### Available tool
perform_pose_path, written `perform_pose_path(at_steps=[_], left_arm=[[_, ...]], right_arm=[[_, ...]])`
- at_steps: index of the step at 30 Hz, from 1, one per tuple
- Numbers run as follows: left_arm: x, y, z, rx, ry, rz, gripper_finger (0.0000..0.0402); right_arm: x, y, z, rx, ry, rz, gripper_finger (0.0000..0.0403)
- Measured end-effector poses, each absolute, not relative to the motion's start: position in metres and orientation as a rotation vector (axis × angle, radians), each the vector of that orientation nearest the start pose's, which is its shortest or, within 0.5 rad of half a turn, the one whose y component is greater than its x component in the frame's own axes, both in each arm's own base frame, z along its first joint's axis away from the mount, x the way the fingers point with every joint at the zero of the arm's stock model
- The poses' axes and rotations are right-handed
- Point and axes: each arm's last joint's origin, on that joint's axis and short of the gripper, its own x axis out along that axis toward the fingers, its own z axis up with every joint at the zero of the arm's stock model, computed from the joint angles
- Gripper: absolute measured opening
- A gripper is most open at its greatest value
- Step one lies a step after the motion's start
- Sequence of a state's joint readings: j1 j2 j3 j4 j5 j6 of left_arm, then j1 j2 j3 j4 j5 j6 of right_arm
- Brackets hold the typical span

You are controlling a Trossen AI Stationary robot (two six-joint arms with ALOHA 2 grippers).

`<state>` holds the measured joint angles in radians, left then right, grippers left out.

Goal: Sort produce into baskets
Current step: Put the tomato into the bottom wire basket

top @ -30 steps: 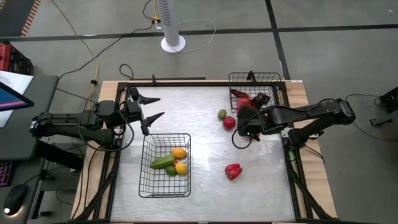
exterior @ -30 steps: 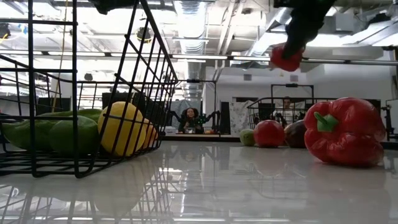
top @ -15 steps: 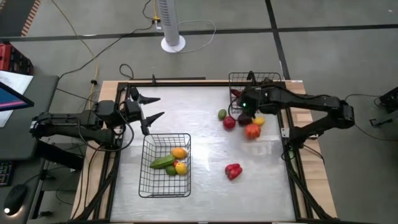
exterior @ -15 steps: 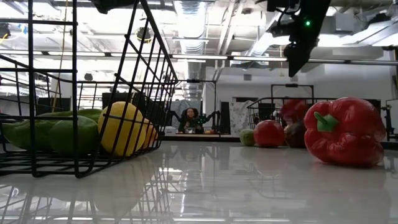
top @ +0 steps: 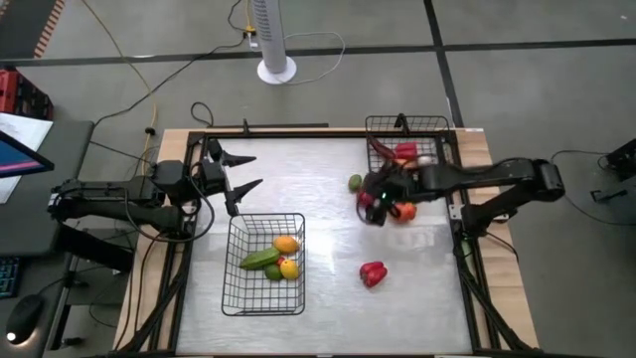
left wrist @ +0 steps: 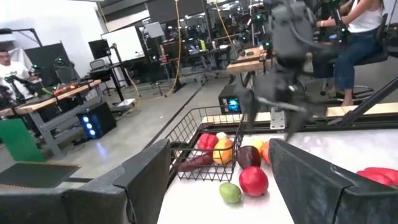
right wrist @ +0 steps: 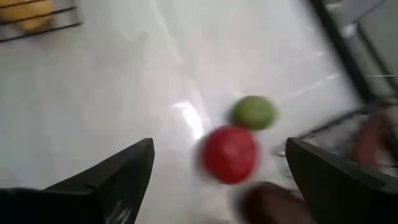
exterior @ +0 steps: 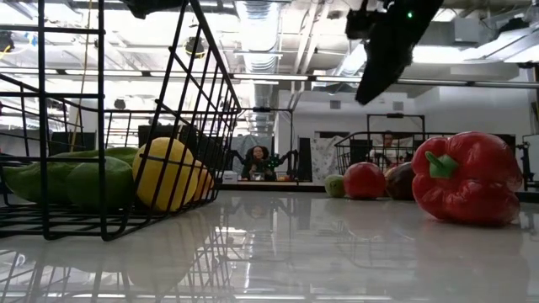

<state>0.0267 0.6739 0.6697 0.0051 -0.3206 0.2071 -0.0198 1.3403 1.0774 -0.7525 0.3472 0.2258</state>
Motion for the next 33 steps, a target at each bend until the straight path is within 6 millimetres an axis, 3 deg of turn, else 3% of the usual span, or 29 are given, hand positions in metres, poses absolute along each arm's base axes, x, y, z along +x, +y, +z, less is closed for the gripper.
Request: perform_pose_path(at_steps=[6,12,21,33], left_arm=[[0.154,0.013,0.327,0.203,0.035,0.346,0.0258],[0.154,0.013,0.327,0.199,0.034,0.348,0.0258],[0.154,0.013,0.326,0.207,0.049,0.350,0.0258],[0.154,0.013,0.326,0.208,0.052,0.350,0.0258]], right_arm=[[0.281,0.008,0.223,0.007,1.059,-0.355,0.0388],[0.293,-0.003,0.190,-0.161,1.195,-0.430,0.0388],[0.313,-0.020,0.186,-0.334,1.313,-0.428,0.0388],[0.300,-0.036,0.169,-0.290,1.405,-0.409,0.0388]])
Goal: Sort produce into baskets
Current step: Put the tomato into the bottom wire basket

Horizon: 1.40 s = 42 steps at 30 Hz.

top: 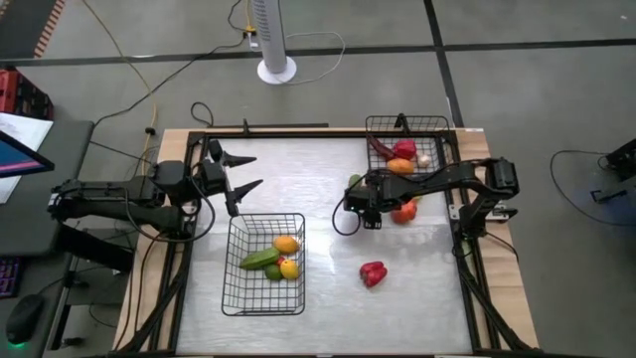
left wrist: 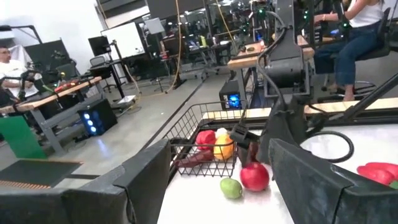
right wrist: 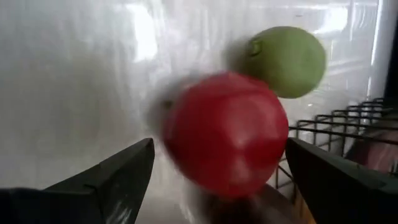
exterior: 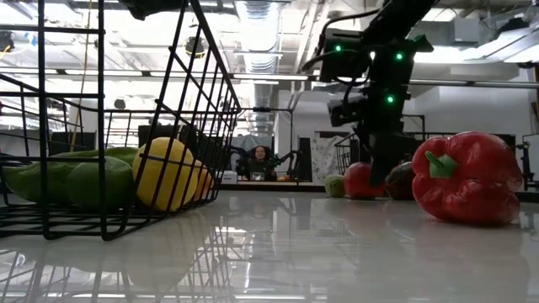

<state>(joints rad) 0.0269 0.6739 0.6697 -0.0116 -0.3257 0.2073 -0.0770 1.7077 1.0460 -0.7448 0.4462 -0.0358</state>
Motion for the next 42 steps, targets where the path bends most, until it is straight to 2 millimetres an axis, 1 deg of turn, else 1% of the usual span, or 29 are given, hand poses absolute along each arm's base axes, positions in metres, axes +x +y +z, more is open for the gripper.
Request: perform_pose_path(at_steps=[3,6,12,14,17,18,20,24,26,28,30,31,34,37,40,42], left_arm=[[0.154,0.013,0.326,0.208,0.052,0.349,0.0258],[0.154,0.013,0.326,0.207,0.052,0.349,0.0258],[0.154,0.013,0.326,0.206,0.051,0.349,0.0258],[0.154,0.013,0.326,0.206,0.051,0.349,0.0258],[0.154,0.013,0.326,0.206,0.052,0.349,0.0258],[0.154,0.013,0.326,0.206,0.052,0.349,0.0258],[0.154,0.013,0.326,0.208,0.053,0.350,0.0258],[0.154,0.014,0.326,0.212,0.054,0.376,0.0258],[0.154,0.014,0.326,0.212,0.054,0.379,0.0258],[0.154,0.014,0.326,0.212,0.052,0.379,0.0258],[0.154,0.014,0.326,0.211,0.049,0.379,0.0258],[0.154,0.014,0.326,0.211,0.048,0.379,0.0258],[0.154,0.014,0.327,0.211,0.046,0.380,0.0258],[0.154,0.014,0.327,0.210,0.045,0.380,0.0258],[0.154,0.014,0.328,0.208,0.036,0.380,0.0258],[0.154,0.014,0.327,0.209,0.037,0.380,0.0258]], right_arm=[[0.295,-0.038,0.161,-0.280,1.418,-0.409,0.0384],[0.291,-0.041,0.155,-0.282,1.425,-0.415,0.0368],[0.294,-0.040,0.154,-0.293,1.384,-0.416,0.0315],[0.294,-0.040,0.154,-0.294,1.381,-0.416,0.0308],[0.297,-0.037,0.156,-0.290,1.363,-0.420,0.0309],[0.300,-0.034,0.160,-0.279,1.347,-0.421,0.0311],[0.310,-0.024,0.175,-0.259,1.283,-0.404,0.0314],[0.331,0.005,0.221,-0.279,1.106,-0.331,0.0316],[0.339,0.019,0.249,-0.274,0.995,-0.294,0.0316],[0.344,0.032,0.274,-0.254,0.880,-0.247,0.0316],[0.347,0.043,0.290,-0.225,0.763,-0.176,0.0317],[0.350,0.048,0.294,-0.205,0.705,-0.137,0.0317],[0.358,0.059,0.298,-0.138,0.549,-0.007,0.0317],[0.374,0.069,0.293,-0.093,0.416,0.105,0.0317],[0.390,0.077,0.279,-0.095,0.368,0.192,0.0323],[0.398,0.078,0.272,-0.112,0.390,0.214,0.0336]])
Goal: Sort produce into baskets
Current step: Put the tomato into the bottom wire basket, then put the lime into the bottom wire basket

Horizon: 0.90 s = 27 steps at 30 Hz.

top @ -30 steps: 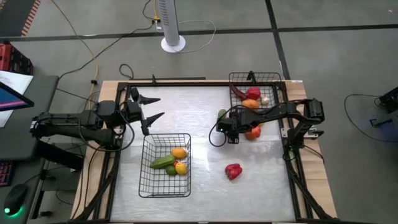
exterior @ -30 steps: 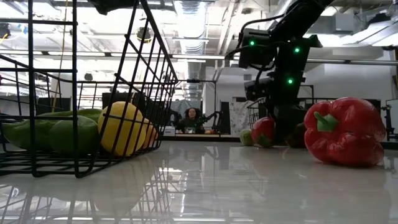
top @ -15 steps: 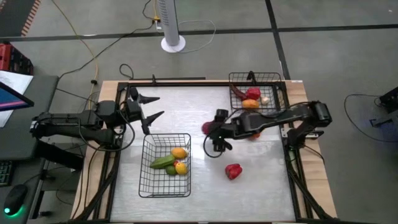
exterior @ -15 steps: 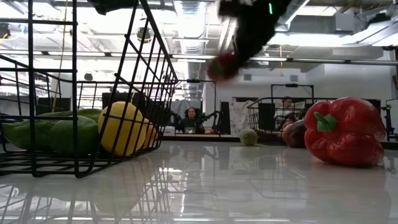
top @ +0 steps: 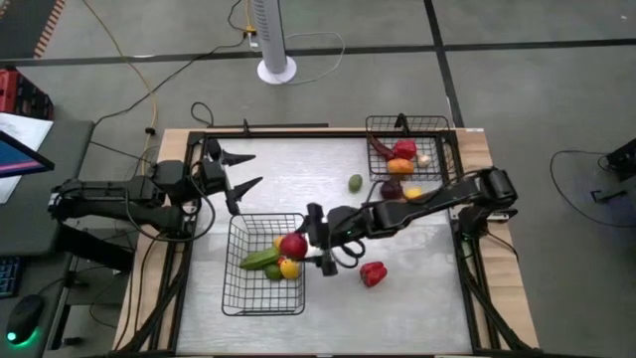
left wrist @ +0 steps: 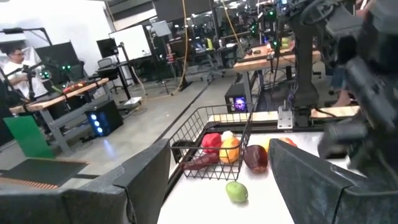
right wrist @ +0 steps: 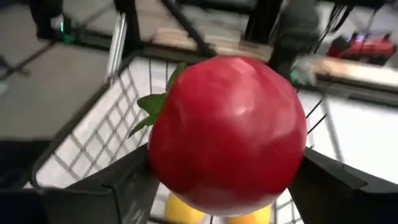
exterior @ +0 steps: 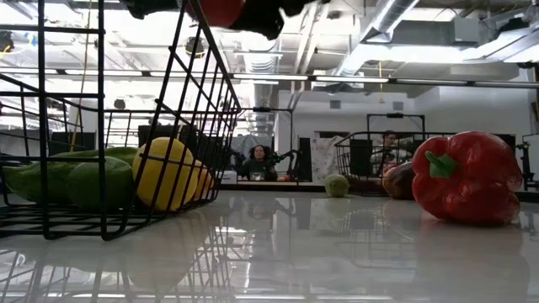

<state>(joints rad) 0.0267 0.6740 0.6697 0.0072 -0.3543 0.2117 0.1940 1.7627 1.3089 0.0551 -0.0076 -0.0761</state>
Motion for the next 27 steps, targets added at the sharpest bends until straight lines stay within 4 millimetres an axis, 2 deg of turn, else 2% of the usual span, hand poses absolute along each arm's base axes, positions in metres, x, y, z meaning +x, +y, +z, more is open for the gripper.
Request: perform_pose_path(at_steps=[4,6,11,14,17,20,27], left_arm=[[0.154,0.014,0.327,0.210,0.041,0.379,0.0258],[0.154,0.014,0.326,0.211,0.048,0.379,0.0258],[0.156,0.014,0.325,0.216,0.057,0.378,0.0258],[0.157,0.014,0.325,0.217,0.059,0.377,0.0258],[0.156,0.014,0.325,0.216,0.056,0.378,0.0258],[0.156,0.014,0.326,0.216,0.054,0.378,0.0258],[0.156,0.014,0.326,0.215,0.048,0.379,0.0258]], right_arm=[[0.408,0.074,0.268,-0.128,0.497,0.208,0.0381],[0.410,0.069,0.274,-0.132,0.544,0.186,0.0394],[0.399,0.052,0.292,-0.189,0.672,0.073,0.0378],[0.388,0.034,0.292,-0.241,0.784,-0.042,0.0375],[0.377,0.006,0.278,-0.297,0.988,-0.206,0.0374],[0.368,-0.023,0.260,-0.294,1.164,-0.288,0.0374],[0.358,-0.085,0.225,-0.243,1.305,-0.355,0.0374]])
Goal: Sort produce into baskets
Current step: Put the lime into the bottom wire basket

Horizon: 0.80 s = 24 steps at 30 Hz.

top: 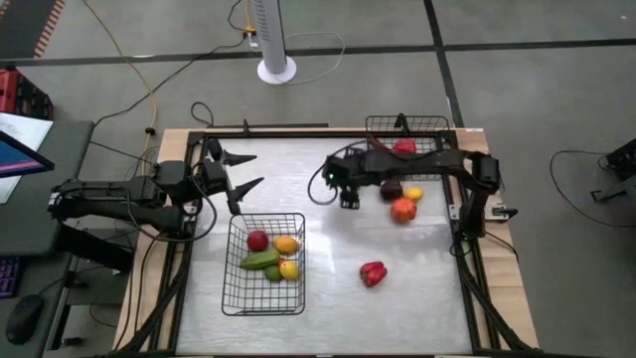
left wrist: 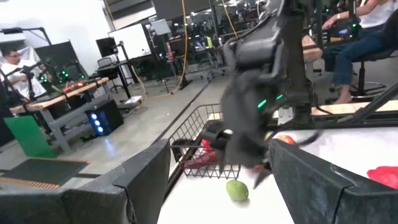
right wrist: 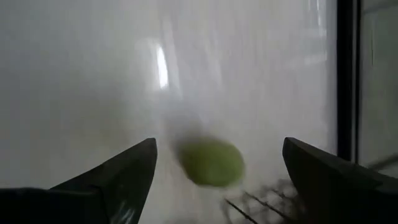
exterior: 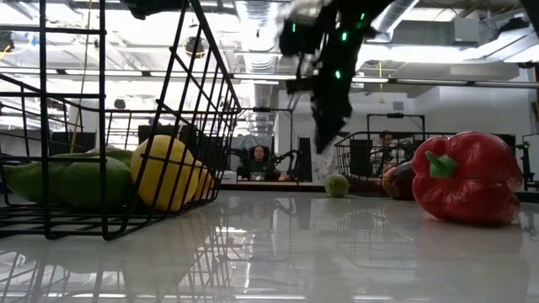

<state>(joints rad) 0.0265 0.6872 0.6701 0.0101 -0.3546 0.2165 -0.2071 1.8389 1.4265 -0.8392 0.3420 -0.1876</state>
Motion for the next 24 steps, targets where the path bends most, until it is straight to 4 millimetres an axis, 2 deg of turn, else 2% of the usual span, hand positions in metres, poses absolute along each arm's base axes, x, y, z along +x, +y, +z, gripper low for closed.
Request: perform_pose_path(at_steps=[4,9,14,19,24], left_arm=[[0.157,0.014,0.326,0.223,0.051,0.379,0.0258],[0.156,0.014,0.326,0.223,0.054,0.378,0.0258],[0.156,0.014,0.325,0.225,0.066,0.377,0.0258],[0.156,0.014,0.324,0.225,0.067,0.377,0.0258],[0.156,0.014,0.324,0.225,0.067,0.377,0.0258]], right_arm=[[0.357,-0.106,0.207,-0.252,1.387,-0.330,0.0374],[0.359,-0.114,0.182,-0.198,1.467,-0.244,0.0374],[0.360,-0.116,0.164,-0.217,1.540,-0.228,0.0374],[0.359,-0.117,0.159,-0.263,1.579,-0.260,0.0362],[0.359,-0.117,0.158,-0.281,1.587,-0.265,0.0316]])
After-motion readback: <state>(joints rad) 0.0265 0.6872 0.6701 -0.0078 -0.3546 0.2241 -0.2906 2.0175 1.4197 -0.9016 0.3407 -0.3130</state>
